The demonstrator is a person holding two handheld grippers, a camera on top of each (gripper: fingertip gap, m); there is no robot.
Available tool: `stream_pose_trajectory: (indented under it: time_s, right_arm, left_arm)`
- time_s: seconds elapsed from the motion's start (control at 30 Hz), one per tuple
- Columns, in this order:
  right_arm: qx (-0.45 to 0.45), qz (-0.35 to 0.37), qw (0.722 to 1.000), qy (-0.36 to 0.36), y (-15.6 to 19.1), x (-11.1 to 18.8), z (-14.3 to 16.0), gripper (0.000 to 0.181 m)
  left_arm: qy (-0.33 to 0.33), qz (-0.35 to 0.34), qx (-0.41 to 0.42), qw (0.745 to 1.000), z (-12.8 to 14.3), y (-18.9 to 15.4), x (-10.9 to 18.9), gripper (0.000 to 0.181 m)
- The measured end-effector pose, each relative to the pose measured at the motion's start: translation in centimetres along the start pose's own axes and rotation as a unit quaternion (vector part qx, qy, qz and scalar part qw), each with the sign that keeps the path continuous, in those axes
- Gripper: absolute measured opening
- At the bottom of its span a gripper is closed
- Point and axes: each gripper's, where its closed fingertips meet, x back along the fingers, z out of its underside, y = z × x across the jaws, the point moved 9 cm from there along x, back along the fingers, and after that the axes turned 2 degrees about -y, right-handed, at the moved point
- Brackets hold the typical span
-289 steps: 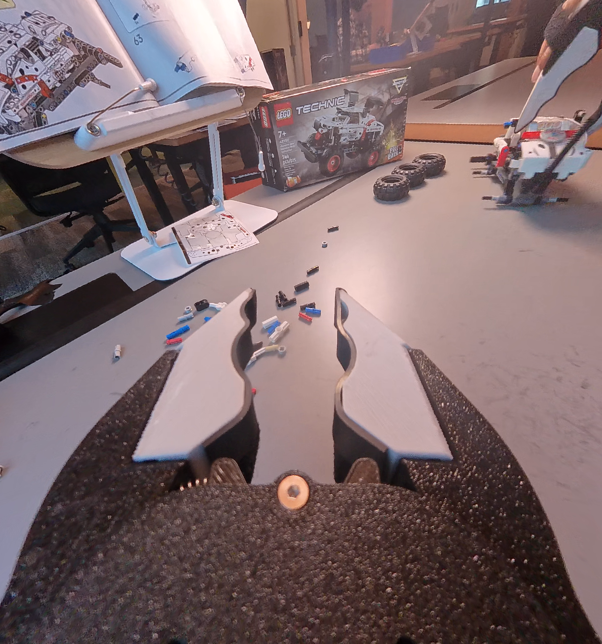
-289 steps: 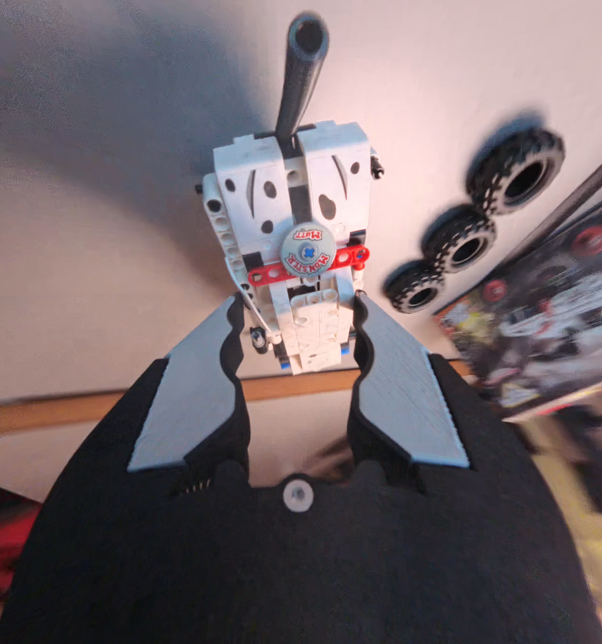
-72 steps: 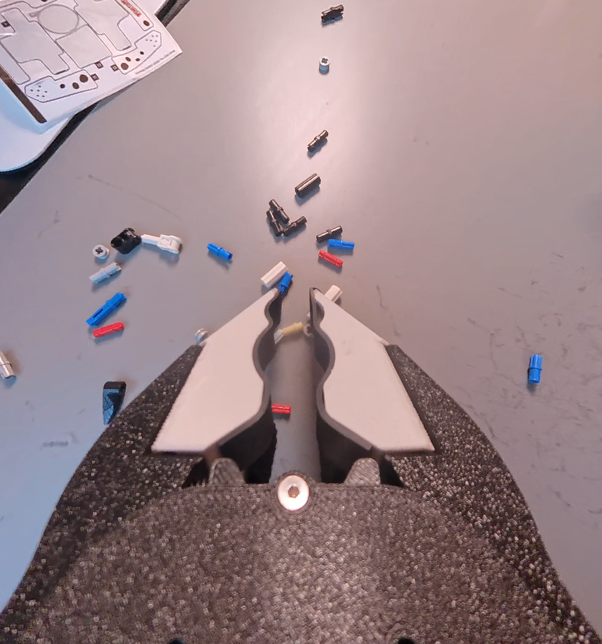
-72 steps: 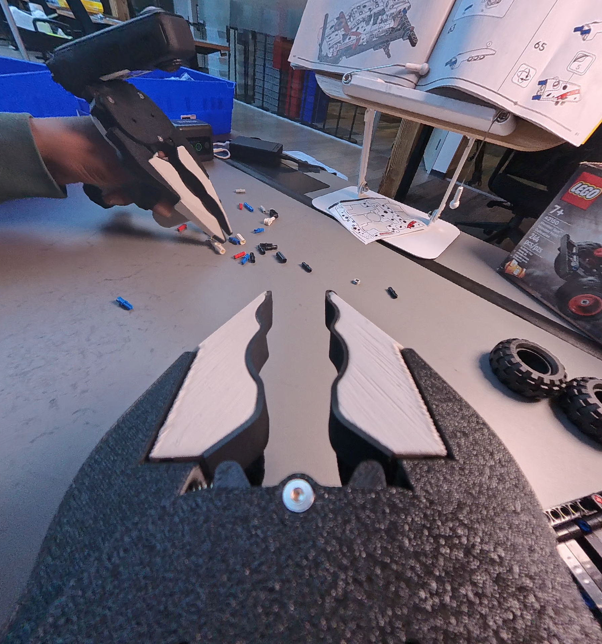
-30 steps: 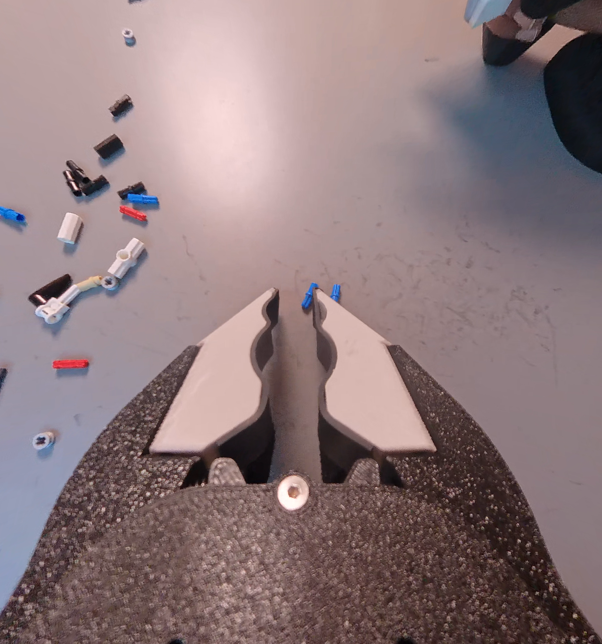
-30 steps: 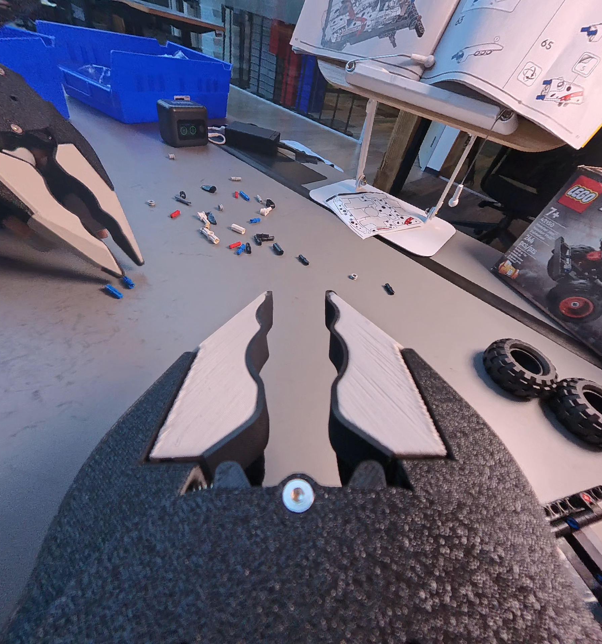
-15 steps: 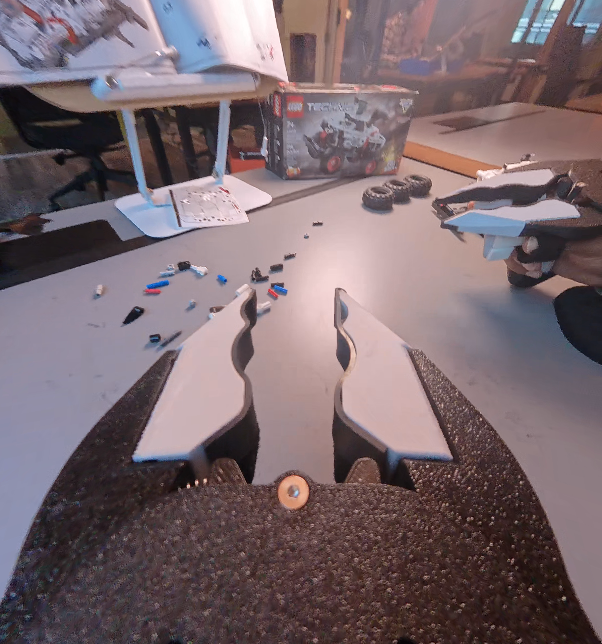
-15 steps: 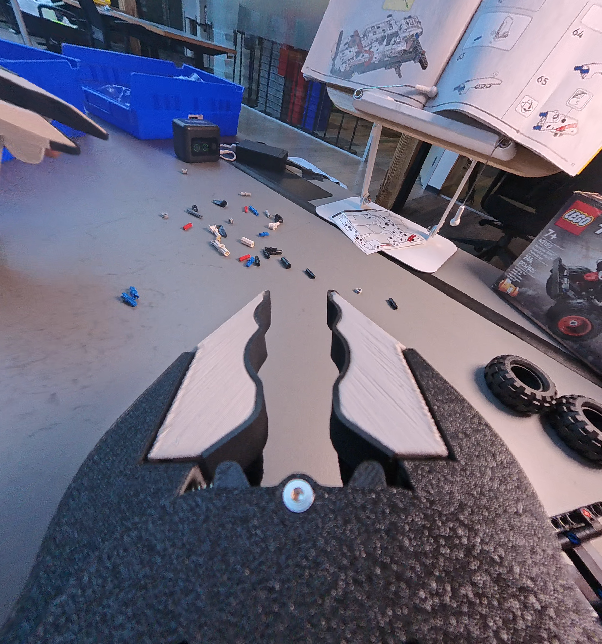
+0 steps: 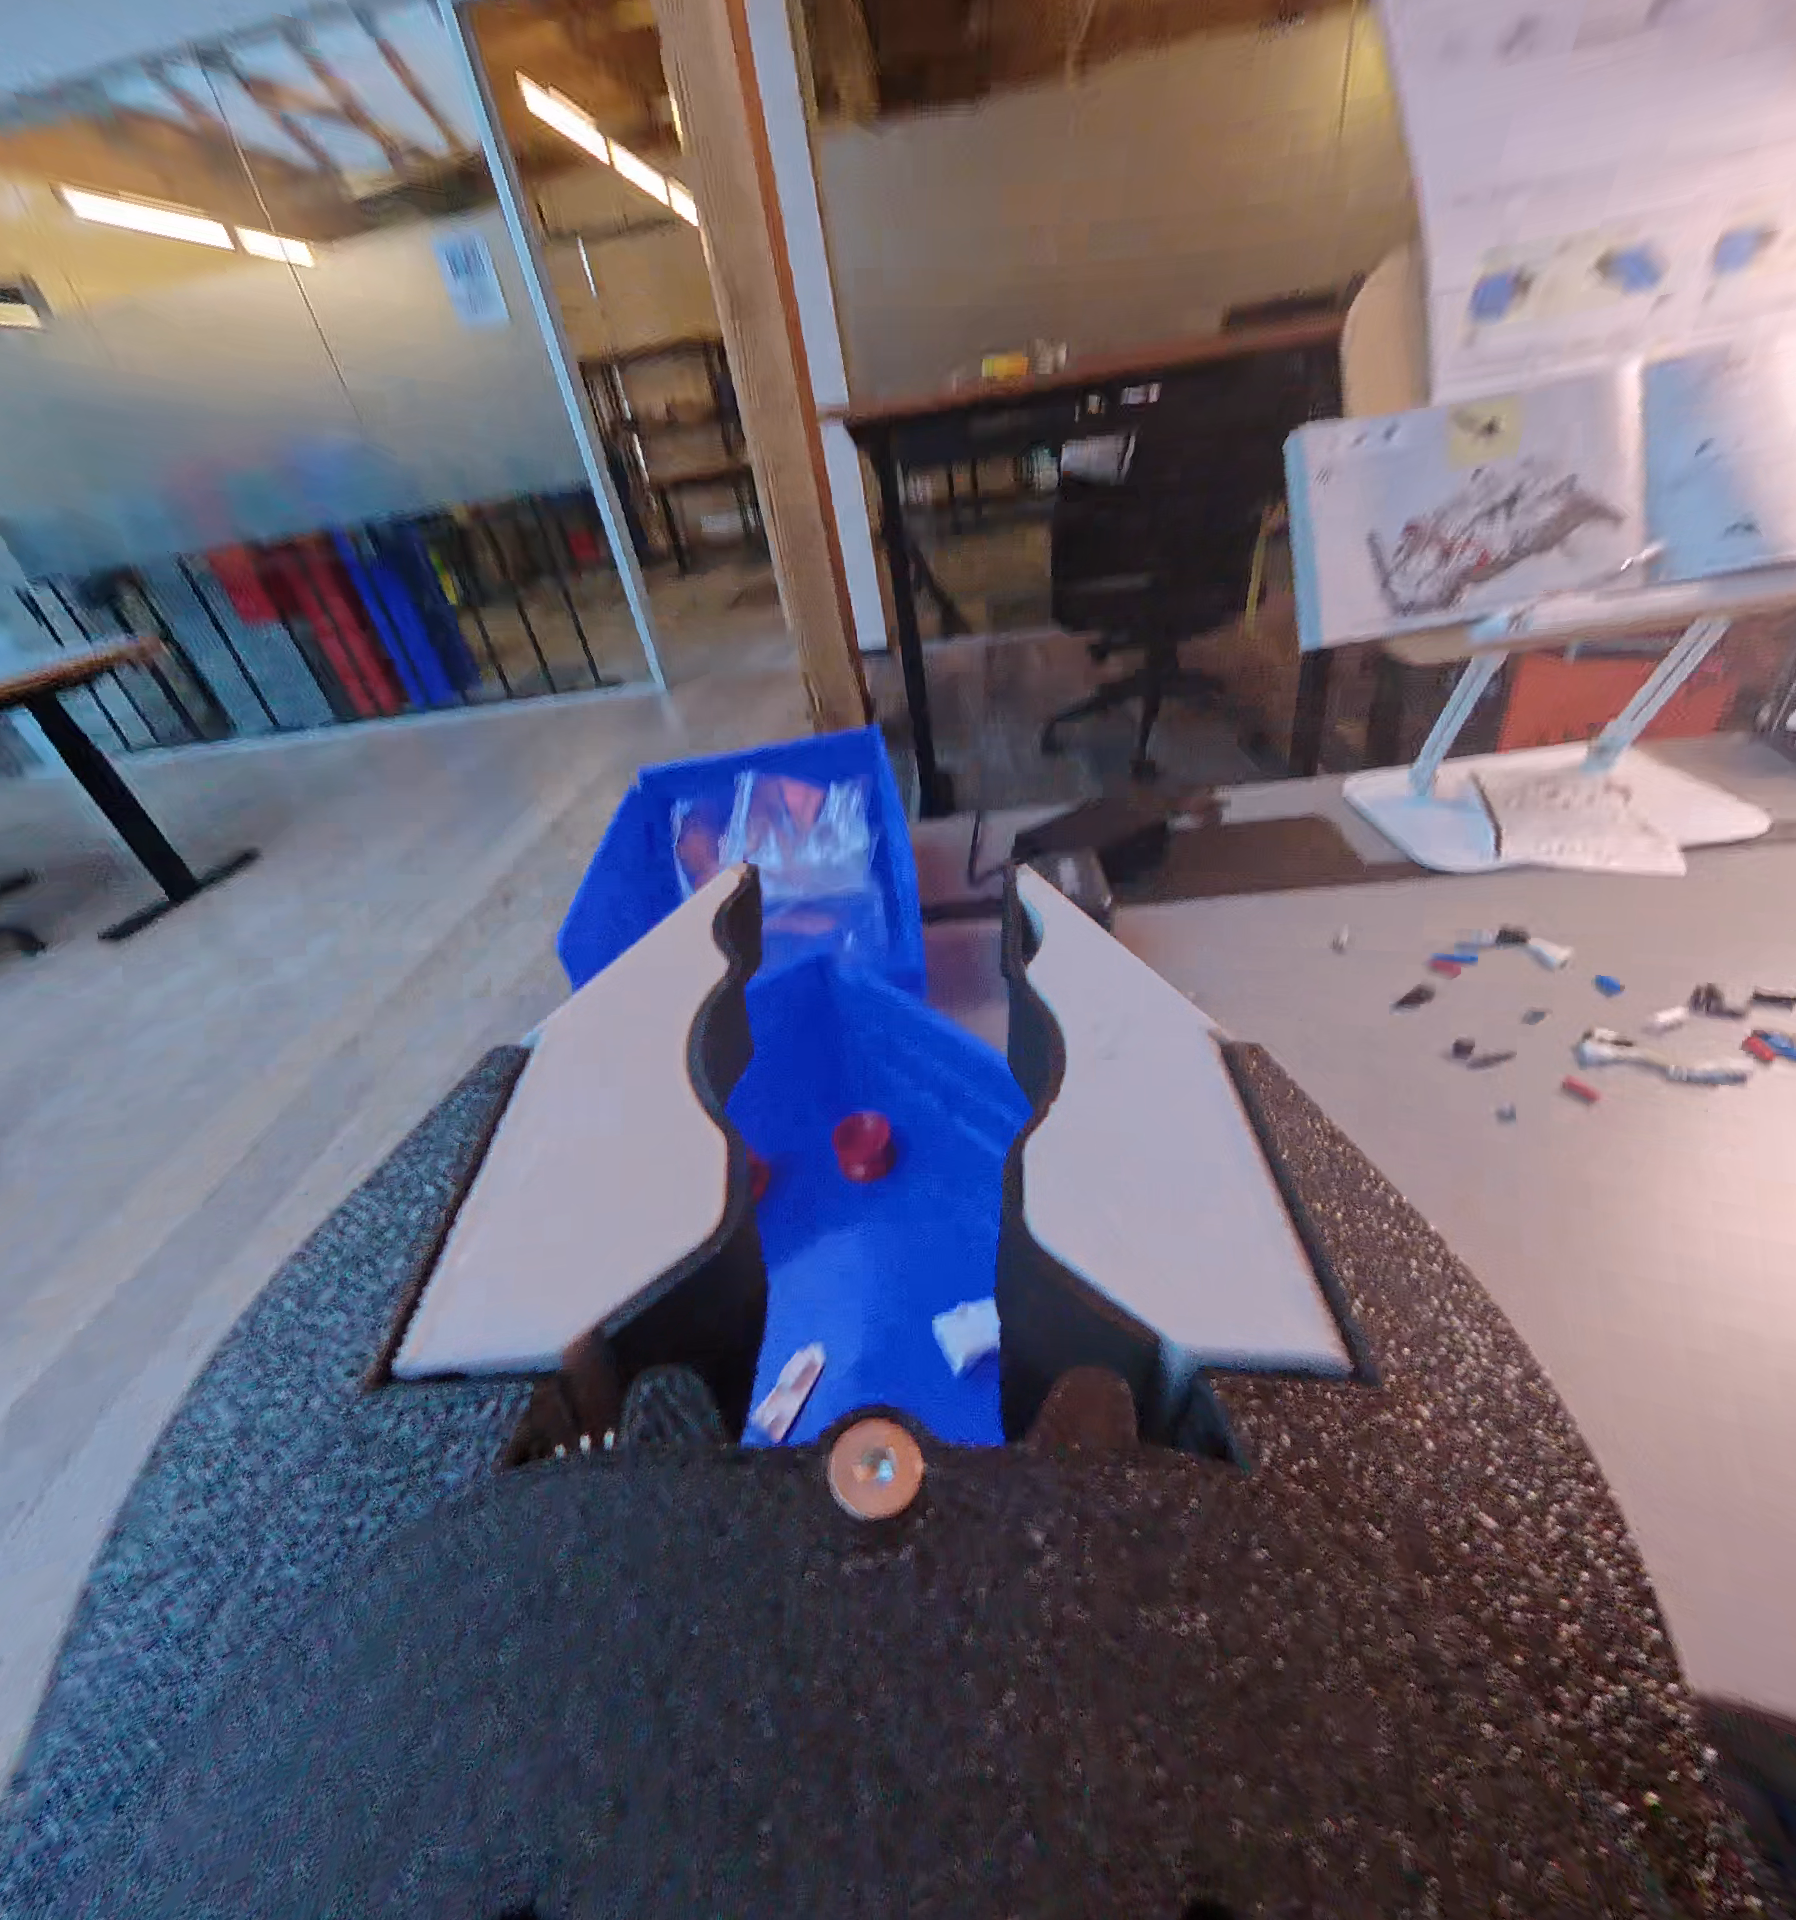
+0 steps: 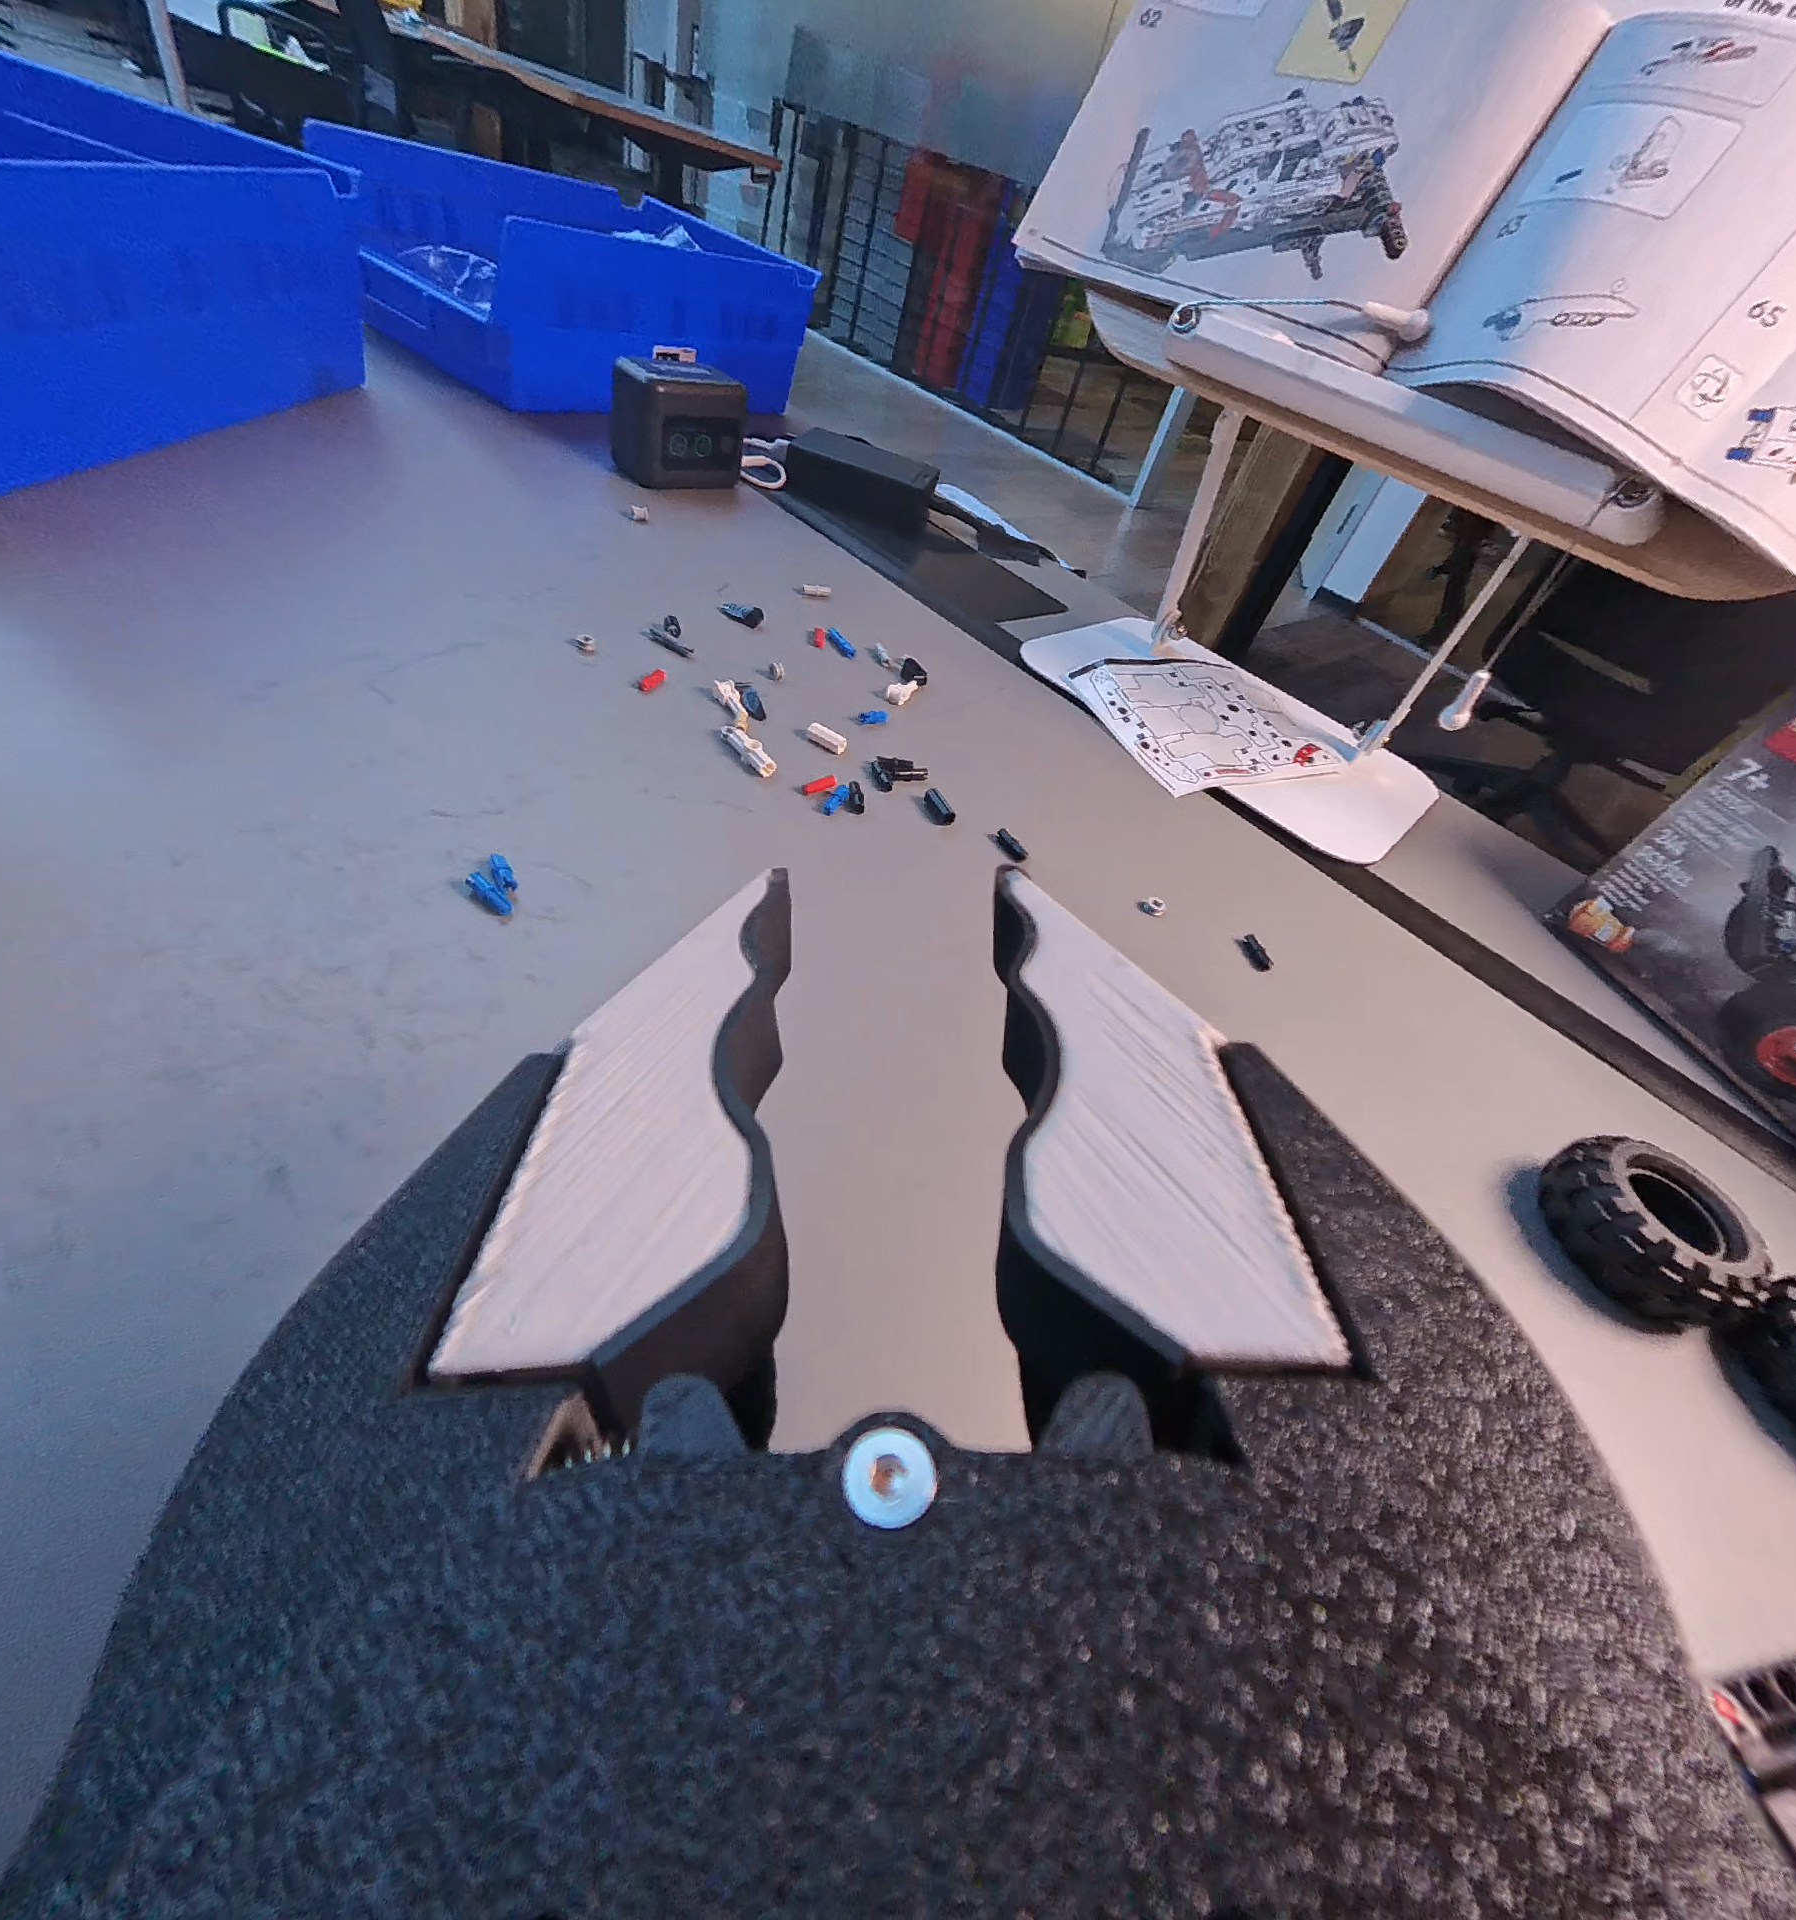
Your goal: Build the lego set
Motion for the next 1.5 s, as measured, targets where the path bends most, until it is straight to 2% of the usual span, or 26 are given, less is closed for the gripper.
stream_pose_trajectory:
  time_s: [0.07,0.13,0.2,0.27,0.37,0.47,0.6,0.63,0.7,0.77,0.83,0.93,1.0,1.07,1.17,1.27,1.4,1.5]
  right_arm:
    - [-0.003,-0.004,1.0,0.001,0.3,-0.1,0.0,0.039]
    - [0.003,-0.002,1.0,0.003,0.4,-0.2,0.1,0.039]
    - [0.006,0.0,1.0,0.006,0.5,-0.3,0.2,0.039]
    - [0.007,0.001,1.0,0.009,0.6,-0.4,0.3,0.039]
    - [0.014,0.004,1.0,0.012,0.7,-0.6,0.4,0.039]
    - [0.023,0.007,1.0,0.012,0.8,-0.7,0.4,0.039]
    - [0.034,0.008,0.999,0.008,1.0,-0.6,0.3,0.039]
    - [0.038,0.008,0.999,0.009,1.0,-0.6,0.4,0.039]
    - [0.043,0.006,0.999,0.011,1.1,-0.6,0.4,0.039]
    - [0.046,0.001,0.999,0.011,1.2,-0.6,0.4,0.039]
    - [0.053,-0.004,0.999,0.01,1.3,-0.5,0.4,0.039]
    - [0.07,-0.008,0.997,0.011,1.6,-0.4,0.4,0.039]
    - [0.077,-0.012,0.997,0.008,1.8,-0.4,0.2,0.039]
    - [0.075,-0.018,0.997,0.002,2.0,-0.4,0.0,0.039]
    - [0.079,-0.023,0.997,-0.007,2.4,-0.3,-0.4,0.039]
    - [0.089,-0.03,0.995,-0.023,3.1,0.0,-0.9,0.039]
    - [0.103,-0.055,0.992,-0.05,4.5,0.2,-1.9,0.044]
    - [0.124,-0.081,0.986,-0.074,6.1,-0.1,-3.0,0.053]
  left_arm:
    - [0.1,0.019,0.011,0.995,1.2,3.3,-1.1,0.044]
    - [0.219,0.056,0.003,0.974,3.3,5.3,-2.9,0.043]
    - [0.313,0.099,-0.009,0.945,5.8,5.9,-4.8,0.041]
    - [0.382,0.168,-0.029,0.908,8.1,4.9,-6.5,0.039]
    - [0.448,0.258,-0.118,0.848,11.2,1.4,-8.4,0.035]
    - [0.489,0.3,-0.182,0.799,14.0,-1.5,-10.0,0.037]
    - [0.534,0.305,-0.224,0.756,16.4,-2.3,-11.0,0.038]
    - [0.536,0.3,-0.234,0.754,16.6,-2.2,-11.0,0.037]
    - [0.532,0.306,-0.23,0.755,16.6,-2.3,-10.9,0.012]
    - [0.518,0.279,-0.25,0.769,16.1,-2.0,-10.6,0.011]
    - [0.49,0.257,-0.241,0.798,14.8,-1.9,-10.0,0.011]
    - [0.429,0.207,-0.247,0.844,11.4,-1.8,-8.5,0.011]
    - [0.388,0.183,-0.259,0.865,9.1,-2.5,-7.4,0.011]
    - [0.355,0.175,-0.272,0.877,7.1,-3.9,-6.4,0.011]
    - [0.317,0.184,-0.301,0.88,5.4,-6.9,-5.6,0.011]
    - [0.28,0.228,-0.293,0.885,4.5,-11.0,-5.4,0.011]
    - [0.233,0.325,-0.257,0.88,4.7,-18.2,-5.6,0.011]
    - [0.21,0.44,-0.156,0.859,5.9,-24.9,-6.1,0.011]
